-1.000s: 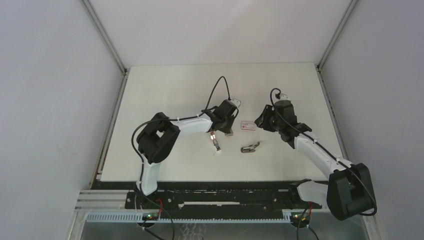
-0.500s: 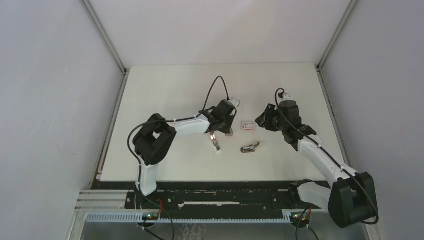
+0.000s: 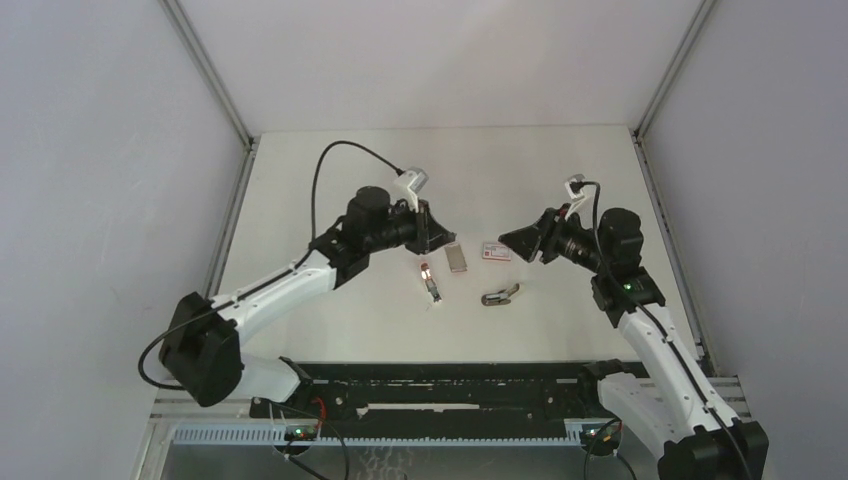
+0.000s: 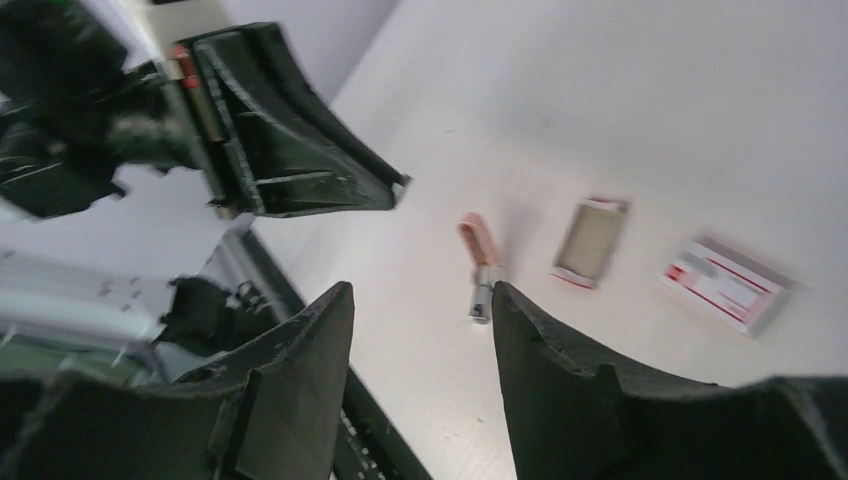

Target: Load the staples into the stapler

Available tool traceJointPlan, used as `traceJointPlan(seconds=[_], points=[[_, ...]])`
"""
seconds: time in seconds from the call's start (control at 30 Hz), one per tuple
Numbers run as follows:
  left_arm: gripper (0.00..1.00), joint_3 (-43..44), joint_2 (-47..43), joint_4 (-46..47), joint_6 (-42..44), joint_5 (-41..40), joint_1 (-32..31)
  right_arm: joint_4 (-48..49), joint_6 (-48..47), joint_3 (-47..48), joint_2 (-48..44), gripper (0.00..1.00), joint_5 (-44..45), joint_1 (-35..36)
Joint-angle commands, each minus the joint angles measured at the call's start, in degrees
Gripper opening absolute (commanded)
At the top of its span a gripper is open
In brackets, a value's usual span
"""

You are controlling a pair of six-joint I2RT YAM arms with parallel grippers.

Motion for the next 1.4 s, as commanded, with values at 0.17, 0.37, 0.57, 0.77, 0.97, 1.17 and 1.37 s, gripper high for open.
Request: traceJointPlan(seconds=[0.17, 0.37, 0.57, 0.77, 0.97, 1.17, 1.37], points=[[0.12, -10.1, -11.7, 21.1, -10.7, 25.1, 1.2, 23.6, 10.1, -2.8, -0.5, 0.54, -14.9, 7.6], [0.12, -12.1, -14.9, 26.8, -14.8, 28.4, 1.2, 29.1, 12.8, -2.9, -0.5, 0.54, -11.8, 12.4], [0.13, -12.1, -17.4, 28.0, -15.2, 29.7, 0.0, 32.0, 14.9, -2.9, 0.4, 0.54, -11.1, 14.8], [0.13, -11.7, -18.3, 28.0, -14.9, 30.1, -1.2, 37.2, 17.1, -2.9, 1.3, 0.53, -11.1, 18.3], [0.12, -11.5, -18.8, 28.0, -14.9, 30.0, -1.8, 38.6, 17.7, -2.9, 1.7, 0.49, -9.9, 19.5], [0.12, -11.4, -19.2, 28.0, -14.7, 29.7, -2.1, 39.6, 18.1, -2.8, 2.0, 0.39, -10.0, 20.8], [0.12, -11.6, -19.6, 28.0, -14.6, 29.0, -2.2, 39.6, 18.1, -2.9, 1.9, 0.26, -9.8, 21.4]])
